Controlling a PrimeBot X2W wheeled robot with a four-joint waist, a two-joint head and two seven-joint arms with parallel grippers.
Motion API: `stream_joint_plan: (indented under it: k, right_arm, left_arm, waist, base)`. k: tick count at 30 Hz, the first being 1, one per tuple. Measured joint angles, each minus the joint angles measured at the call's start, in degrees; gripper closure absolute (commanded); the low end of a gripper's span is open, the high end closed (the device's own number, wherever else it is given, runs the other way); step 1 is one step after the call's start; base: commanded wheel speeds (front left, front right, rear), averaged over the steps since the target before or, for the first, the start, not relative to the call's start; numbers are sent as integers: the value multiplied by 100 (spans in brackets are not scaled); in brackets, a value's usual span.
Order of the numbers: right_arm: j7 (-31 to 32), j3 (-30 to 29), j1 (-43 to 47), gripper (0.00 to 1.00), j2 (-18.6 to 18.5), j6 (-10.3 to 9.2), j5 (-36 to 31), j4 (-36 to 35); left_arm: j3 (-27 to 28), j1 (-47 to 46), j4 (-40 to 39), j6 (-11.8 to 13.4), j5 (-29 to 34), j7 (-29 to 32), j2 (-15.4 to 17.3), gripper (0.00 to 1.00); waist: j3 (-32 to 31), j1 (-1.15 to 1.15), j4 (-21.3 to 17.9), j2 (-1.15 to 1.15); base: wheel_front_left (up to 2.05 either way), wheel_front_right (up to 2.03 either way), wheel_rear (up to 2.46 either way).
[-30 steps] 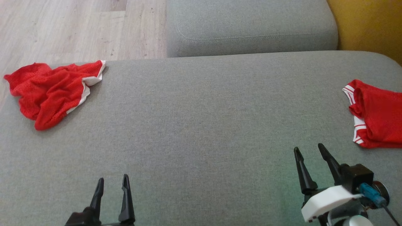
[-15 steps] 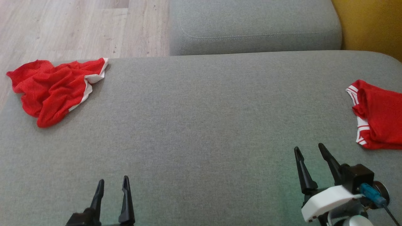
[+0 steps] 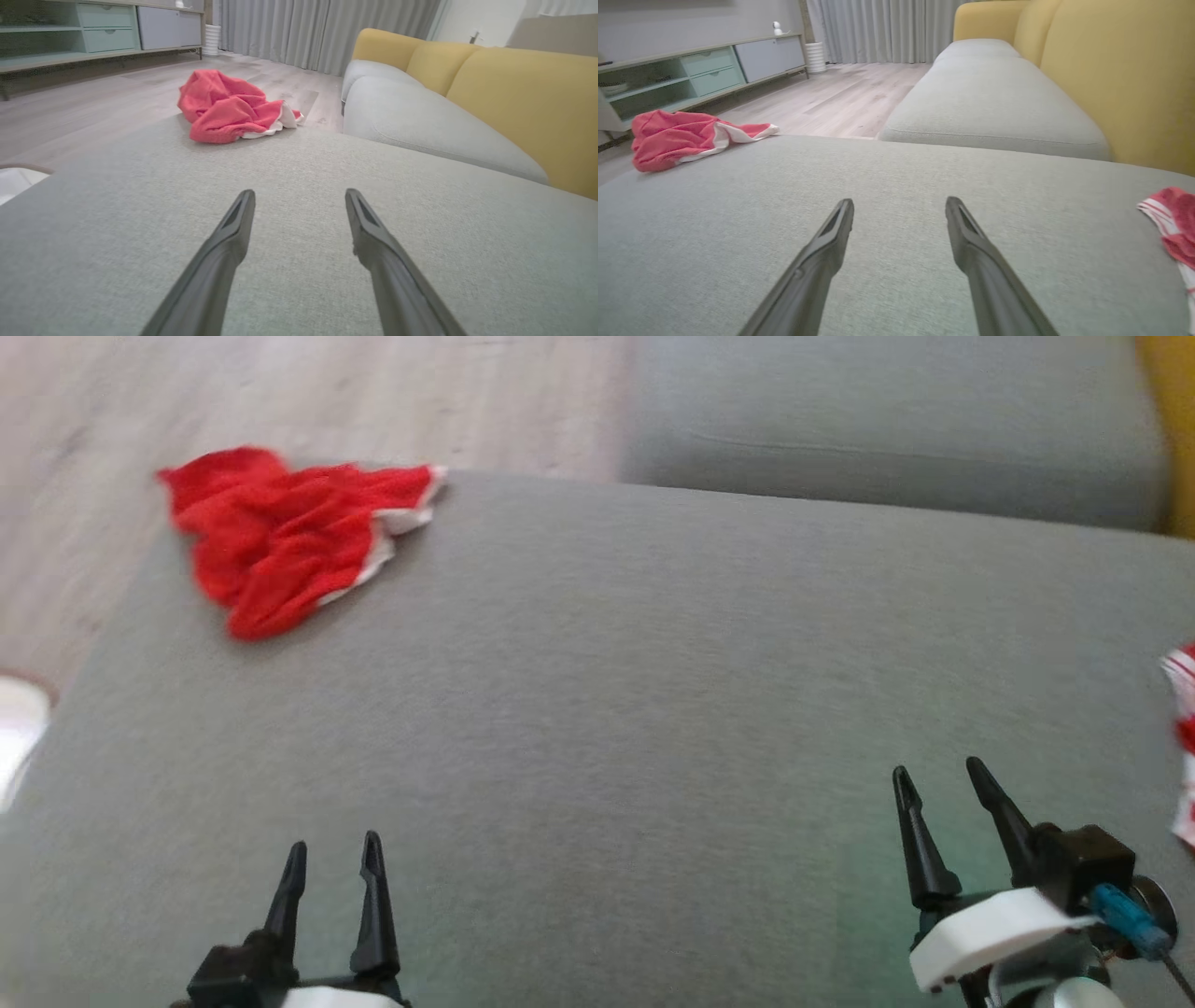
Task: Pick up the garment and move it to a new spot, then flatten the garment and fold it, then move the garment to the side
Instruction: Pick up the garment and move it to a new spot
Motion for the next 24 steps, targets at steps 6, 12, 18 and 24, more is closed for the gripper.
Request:
stream_joint_plan:
  k: [6, 12, 18, 24]
  right_arm:
    - [-12, 36, -2, 0, 2, 0, 1, -21]
    - [-11, 168, -10, 0, 3, 0, 2, -16]
    - [22, 424, -272, 0, 3, 0, -18, 19]
    - [21, 503, -364, 0, 3, 0, -43, 83]
  left_arm:
    - [34, 0, -103, 8, 7, 7, 67, 0]
    - [162, 36, -194, 96, 5, 8, 126, 0]
    - [352, 359, -357, 185, 5, 7, 122, 0]
    - [399, 359, -461, 197, 8, -1, 84, 0]
  waist:
    - [24, 0, 826, 0]
    - [31, 0, 1627, 0]
    - [154, 0, 1963, 0]
    - [205, 0, 1976, 0]
  base:
    - [0, 0, 0]
    - [0, 0, 0]
    - [0, 0, 0]
    - [0, 0, 0]
